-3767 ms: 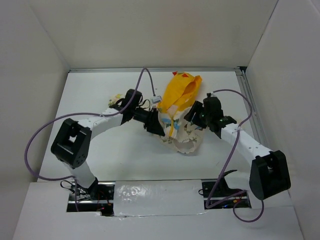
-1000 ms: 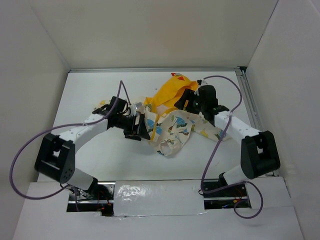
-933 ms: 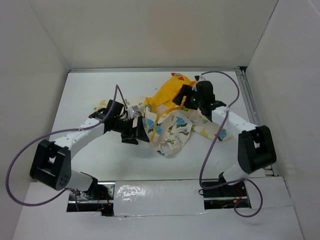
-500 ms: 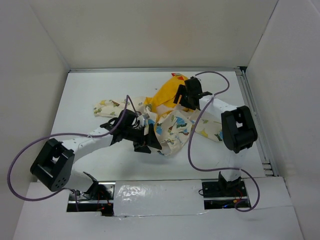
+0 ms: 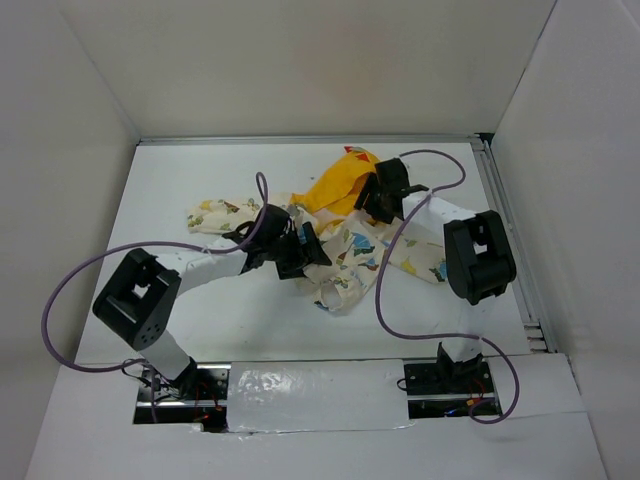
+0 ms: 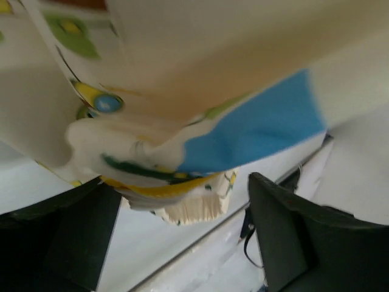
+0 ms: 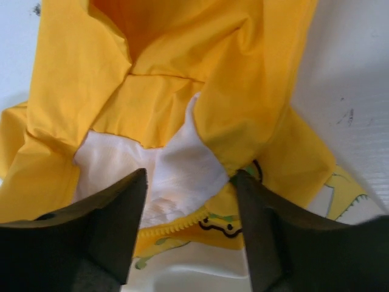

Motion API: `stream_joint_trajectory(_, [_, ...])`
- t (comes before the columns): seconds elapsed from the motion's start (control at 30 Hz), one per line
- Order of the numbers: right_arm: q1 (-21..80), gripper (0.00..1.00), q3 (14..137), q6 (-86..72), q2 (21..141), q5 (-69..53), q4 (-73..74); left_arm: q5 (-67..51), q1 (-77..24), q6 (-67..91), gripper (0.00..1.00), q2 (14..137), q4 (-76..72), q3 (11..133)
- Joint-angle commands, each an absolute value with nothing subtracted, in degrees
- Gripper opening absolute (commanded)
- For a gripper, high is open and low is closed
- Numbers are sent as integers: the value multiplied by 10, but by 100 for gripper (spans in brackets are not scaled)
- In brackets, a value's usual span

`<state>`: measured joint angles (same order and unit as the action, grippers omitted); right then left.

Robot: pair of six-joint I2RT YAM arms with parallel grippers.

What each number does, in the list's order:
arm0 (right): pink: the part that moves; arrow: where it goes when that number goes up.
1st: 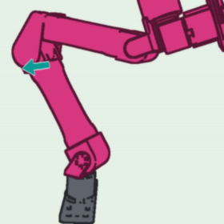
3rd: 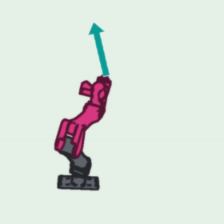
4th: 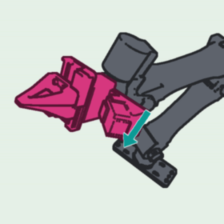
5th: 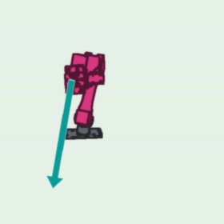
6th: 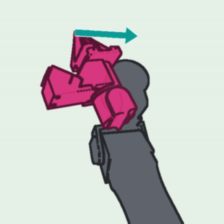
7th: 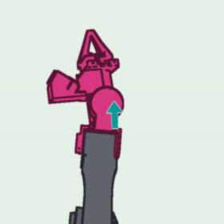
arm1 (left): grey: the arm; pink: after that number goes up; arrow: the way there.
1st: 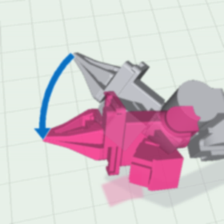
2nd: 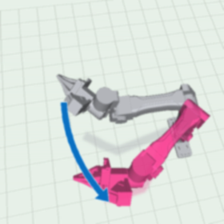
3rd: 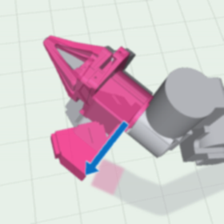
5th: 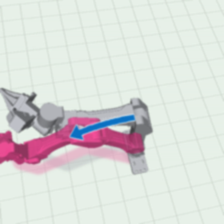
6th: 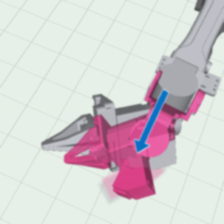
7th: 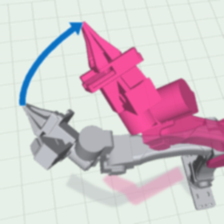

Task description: Zip up the jacket

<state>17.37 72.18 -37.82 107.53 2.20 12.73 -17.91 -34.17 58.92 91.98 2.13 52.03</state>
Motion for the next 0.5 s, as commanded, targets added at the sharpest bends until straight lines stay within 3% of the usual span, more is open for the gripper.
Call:
stream_joint_trajectory(0.0, [167, 65, 706, -388, 1067, 11, 108, -132, -336, 592, 91, 935, 16, 561])
stream_joint_trajectory(0.13, [150, 41, 655, -410, 1045, 6, 98, -98, -324, 578, 80, 940, 34, 602])
stream_joint_trajectory(0.17, [147, 28, 645, -413, 1035, 3, 101, -94, -321, 573, 74, 940, 31, 605])
stream_joint_trajectory(0.23, [136, 16, 609, -421, 1011, -15, 103, -108, -299, 549, 44, 941, 11, 613])
stream_joint_trajectory(0.27, [134, 4, 593, -426, 999, -12, 103, -115, -281, 541, 15, 943, 9, 616])
stream_joint_trajectory(0.3, [129, 0, 556, -448, 971, -2, 106, -122, -273, 534, 6, 953, 11, 634])
stream_joint_trajectory(0.33, [127, 0, 536, -460, 955, 11, 108, -126, -266, 533, 0, 959, 24, 645])
stream_joint_trajectory(0.47, [126, 0, 414, -505, 858, 11, 123, -155, -227, 481, 0, 984, 8, 684])
